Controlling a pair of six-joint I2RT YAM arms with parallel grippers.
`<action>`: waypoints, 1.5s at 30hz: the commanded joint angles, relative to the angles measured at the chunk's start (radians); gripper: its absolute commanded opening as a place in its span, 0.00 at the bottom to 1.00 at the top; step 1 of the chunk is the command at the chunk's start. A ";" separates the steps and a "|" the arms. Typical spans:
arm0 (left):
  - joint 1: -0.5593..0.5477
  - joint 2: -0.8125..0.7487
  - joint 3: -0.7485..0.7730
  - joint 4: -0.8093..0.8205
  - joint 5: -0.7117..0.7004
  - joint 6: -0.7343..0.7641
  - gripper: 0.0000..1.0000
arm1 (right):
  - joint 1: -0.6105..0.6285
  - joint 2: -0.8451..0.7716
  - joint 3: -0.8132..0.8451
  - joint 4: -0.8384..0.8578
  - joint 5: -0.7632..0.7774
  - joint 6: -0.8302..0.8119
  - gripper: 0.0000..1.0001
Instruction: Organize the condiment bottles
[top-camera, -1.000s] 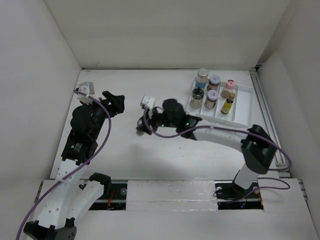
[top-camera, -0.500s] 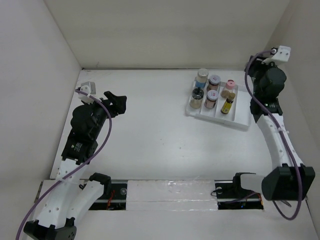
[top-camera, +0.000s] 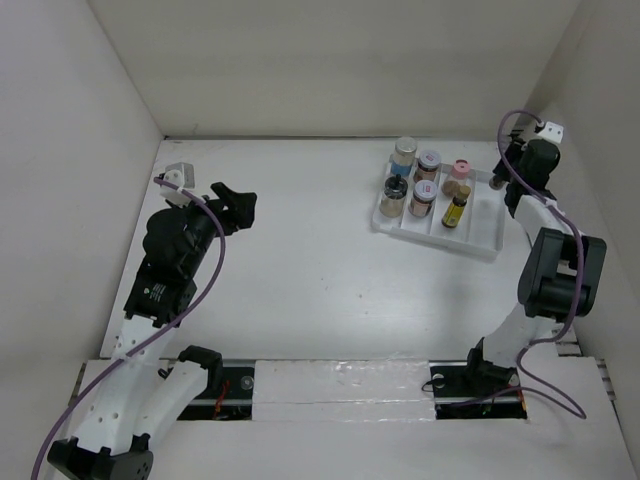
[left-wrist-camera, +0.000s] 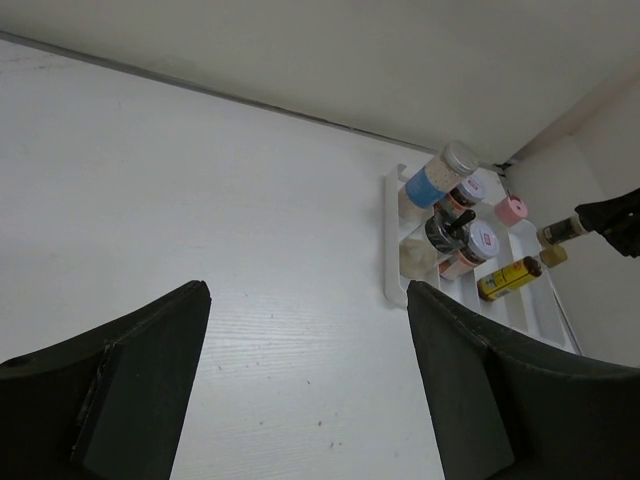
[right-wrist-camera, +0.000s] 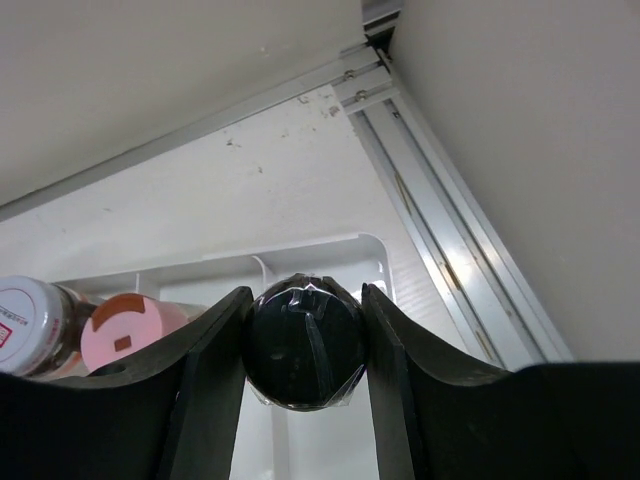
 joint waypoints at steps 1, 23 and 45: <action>-0.002 0.003 0.006 0.046 0.020 0.000 0.76 | -0.008 0.029 0.068 0.119 -0.052 0.018 0.33; -0.002 0.043 0.006 0.046 0.020 0.009 0.78 | -0.008 0.201 0.068 0.166 -0.042 0.018 0.62; -0.002 0.025 0.015 0.027 0.020 0.018 0.83 | 0.129 -0.444 0.008 0.166 -0.280 0.024 1.00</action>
